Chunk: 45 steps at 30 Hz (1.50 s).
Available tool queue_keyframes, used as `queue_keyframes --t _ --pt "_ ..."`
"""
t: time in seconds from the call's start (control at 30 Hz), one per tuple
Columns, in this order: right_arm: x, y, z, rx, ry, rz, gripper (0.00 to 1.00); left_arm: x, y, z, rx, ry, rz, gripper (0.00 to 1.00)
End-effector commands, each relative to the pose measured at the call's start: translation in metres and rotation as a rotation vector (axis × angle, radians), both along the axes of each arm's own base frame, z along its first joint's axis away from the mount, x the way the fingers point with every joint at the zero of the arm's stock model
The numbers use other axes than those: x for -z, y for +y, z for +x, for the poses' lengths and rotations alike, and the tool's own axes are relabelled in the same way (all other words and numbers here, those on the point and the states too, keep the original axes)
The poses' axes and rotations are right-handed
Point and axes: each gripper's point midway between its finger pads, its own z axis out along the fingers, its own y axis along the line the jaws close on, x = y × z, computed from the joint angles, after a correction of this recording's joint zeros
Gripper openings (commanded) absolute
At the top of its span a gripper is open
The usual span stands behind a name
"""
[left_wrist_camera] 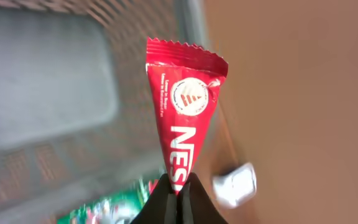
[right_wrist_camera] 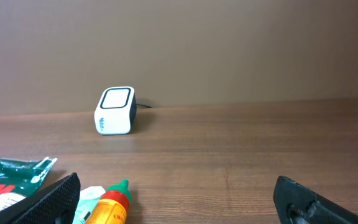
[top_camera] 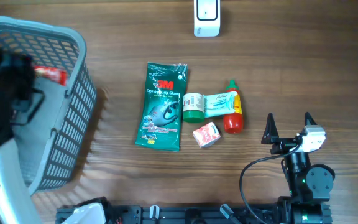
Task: Scan the item barcode
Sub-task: 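Grasp the red Nescafe stick with the left gripper, then carry the Nescafe stick out and set it beside the jar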
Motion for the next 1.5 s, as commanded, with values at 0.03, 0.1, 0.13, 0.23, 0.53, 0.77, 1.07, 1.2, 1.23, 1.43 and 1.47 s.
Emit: queue_keyframes --t 0.03,0.1,0.13,0.23,0.53,0.77,1.07,1.2,1.23,1.43,1.47 --pt "-0.002 0.002 0.000 -0.012 -0.010 -0.013 1.00 0.000 -0.077 0.007 0.345 0.006 0.054 0.04" --pt "-0.002 0.002 0.000 -0.012 -0.010 -0.013 1.00 0.005 -0.101 0.005 0.426 0.028 0.054 0.04" --pt "-0.002 0.002 0.000 -0.011 -0.010 -0.013 1.00 0.009 -0.112 0.004 0.458 0.044 0.061 0.04" --pt "-0.002 0.002 0.000 -0.011 -0.010 -0.013 1.00 0.023 -0.140 0.001 0.544 0.106 0.103 0.04" --pt "-0.002 0.002 0.000 -0.012 -0.010 -0.013 1.00 0.068 -0.220 -0.004 0.769 0.258 0.250 0.04" --pt "-0.002 0.002 0.000 -0.012 -0.010 -0.013 1.00 0.115 -0.286 0.004 0.899 0.334 0.354 0.04" --pt "-0.002 0.002 0.000 -0.012 -0.010 -0.013 1.00 0.182 -0.358 0.043 0.960 0.331 0.367 0.04" --pt "-0.002 0.002 0.000 -0.012 -0.010 -0.013 1.00 0.224 -0.370 0.052 0.967 0.398 0.382 0.04" --pt "-0.002 0.002 0.000 -0.012 -0.010 -0.013 1.00 0.235 -0.372 0.052 0.973 0.423 0.382 0.04" --pt "-0.002 0.002 0.000 -0.011 -0.010 -0.012 1.00 0.304 -0.387 0.037 1.034 0.596 0.355 0.04" --pt "-0.002 0.002 0.000 -0.011 -0.010 -0.012 1.00 0.307 -0.388 0.036 1.036 0.603 0.358 0.04"
